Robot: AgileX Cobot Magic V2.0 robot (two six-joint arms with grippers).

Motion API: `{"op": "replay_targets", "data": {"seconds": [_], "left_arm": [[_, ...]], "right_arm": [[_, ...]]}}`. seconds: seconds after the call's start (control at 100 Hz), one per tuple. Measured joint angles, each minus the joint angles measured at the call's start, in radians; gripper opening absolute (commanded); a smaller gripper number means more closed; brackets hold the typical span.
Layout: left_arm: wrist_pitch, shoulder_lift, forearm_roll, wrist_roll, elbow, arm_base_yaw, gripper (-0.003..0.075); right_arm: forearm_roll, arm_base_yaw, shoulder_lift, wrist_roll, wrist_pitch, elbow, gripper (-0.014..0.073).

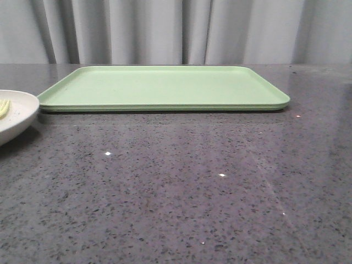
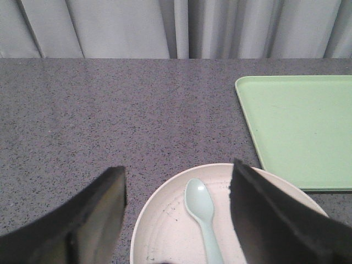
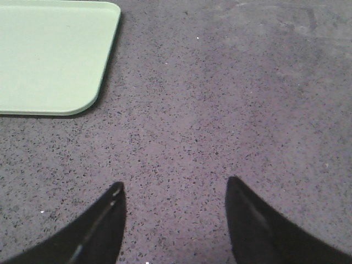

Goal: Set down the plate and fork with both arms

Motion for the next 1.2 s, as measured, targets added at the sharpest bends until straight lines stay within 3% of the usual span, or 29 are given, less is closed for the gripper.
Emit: {"op": "replay_targets", "data": {"seconds": [0.48,0.74,0.99,1.2], "left_arm": [[0.000,0.000,-0.007,0.000,0.000,0.000,0.0488],[0.053,0.010,-0.009,-0.020,-0.031,0.000,0.0438],[0.180,0.167,-0.005,-0.052,-0.129,0.012,0.0438],[0.237,0.310,-0.003,-0.052,-0.182,0.094,0.0440]], "right_arm": [[0.013,0.000,0.000,0.000,0.010,0.000,0.0478],[0.019,0.000,0.000,0.000,0.010,0.000,0.0478],[0.019,0.000,0.000,0.000,0.012,0.000,0.0478],[0.019,0.000,0.000,0.000,0.014,0.000,0.0478]]}}
